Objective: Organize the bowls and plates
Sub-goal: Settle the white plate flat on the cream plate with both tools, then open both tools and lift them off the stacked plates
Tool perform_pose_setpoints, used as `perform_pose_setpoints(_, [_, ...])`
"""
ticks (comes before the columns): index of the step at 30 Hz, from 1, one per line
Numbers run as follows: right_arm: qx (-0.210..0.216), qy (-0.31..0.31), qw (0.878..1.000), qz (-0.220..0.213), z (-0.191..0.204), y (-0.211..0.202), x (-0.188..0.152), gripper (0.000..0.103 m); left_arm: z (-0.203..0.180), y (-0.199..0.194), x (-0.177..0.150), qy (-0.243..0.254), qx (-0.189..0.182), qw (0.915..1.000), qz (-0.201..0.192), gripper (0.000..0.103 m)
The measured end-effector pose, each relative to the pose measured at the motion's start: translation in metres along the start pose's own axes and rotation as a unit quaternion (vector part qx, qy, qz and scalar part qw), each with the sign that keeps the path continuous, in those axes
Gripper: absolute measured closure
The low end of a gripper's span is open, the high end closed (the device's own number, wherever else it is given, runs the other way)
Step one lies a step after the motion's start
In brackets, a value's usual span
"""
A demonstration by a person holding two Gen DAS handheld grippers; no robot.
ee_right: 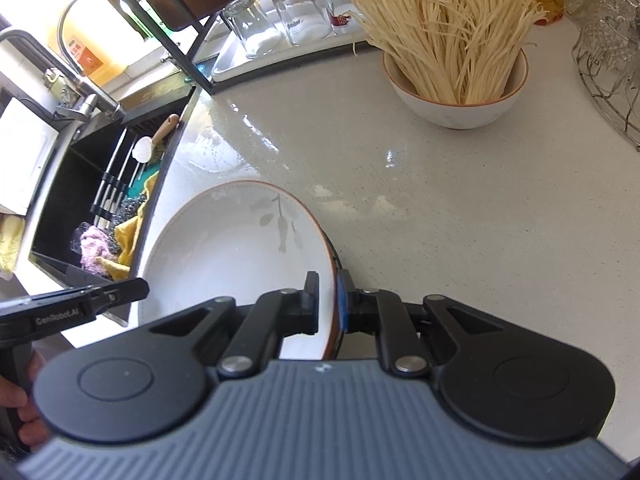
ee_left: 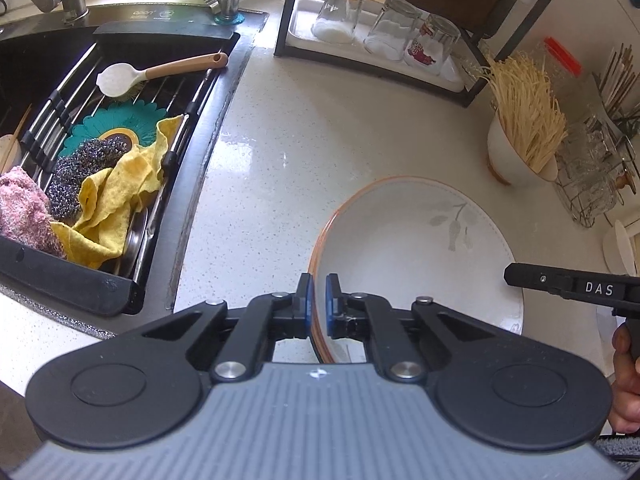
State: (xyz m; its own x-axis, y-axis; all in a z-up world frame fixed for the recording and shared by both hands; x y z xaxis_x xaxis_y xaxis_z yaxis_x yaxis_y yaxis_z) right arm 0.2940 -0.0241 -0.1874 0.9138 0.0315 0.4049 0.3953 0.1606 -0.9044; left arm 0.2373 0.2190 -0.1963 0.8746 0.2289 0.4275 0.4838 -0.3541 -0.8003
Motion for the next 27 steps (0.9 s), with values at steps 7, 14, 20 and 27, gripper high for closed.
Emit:
perform_pose_setpoints(7, [-0.010,-0.004,1.000,0.006,0.000,0.005,-0.004,0.094,-0.002,-0.001,-0.004,0.009,0.002,1.0000,-0.003,0.096])
perform_pose_setpoints(14, [-0.003,0.007,1.000,-0.019,-0.004,-0.009,0.001,0.094,-0.008,-0.015,0.001,0.015,0.000,0.9996,-0.022,0.096])
perform_pose_setpoints(20, [-0.004,0.007,0.998,-0.063,-0.009,-0.038,0.007,0.094,-0.031,-0.034,0.014,0.035,-0.008,0.9981,-0.050,0.095])
perform_pose_setpoints(27, [-0.009,0.009,0.993,-0.114,-0.022,-0.078,0.011,0.094,-0.080,-0.049,0.024,0.074,-0.027,0.9942,-0.073,0.095])
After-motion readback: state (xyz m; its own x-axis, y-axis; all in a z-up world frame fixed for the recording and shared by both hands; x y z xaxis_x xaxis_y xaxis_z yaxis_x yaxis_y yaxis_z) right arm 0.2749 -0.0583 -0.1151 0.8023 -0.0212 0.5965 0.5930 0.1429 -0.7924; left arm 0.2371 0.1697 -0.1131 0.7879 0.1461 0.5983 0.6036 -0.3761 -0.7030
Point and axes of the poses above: each gripper's, at about its wrist camera, not at the fingertips, and y roughly the way its jaws point, z to its left, x to its top, the point moved 7 cm from there along y, roughly the way its jaws point, and after that the axes turned 12 degrees about -x, right-handed, at the moved point
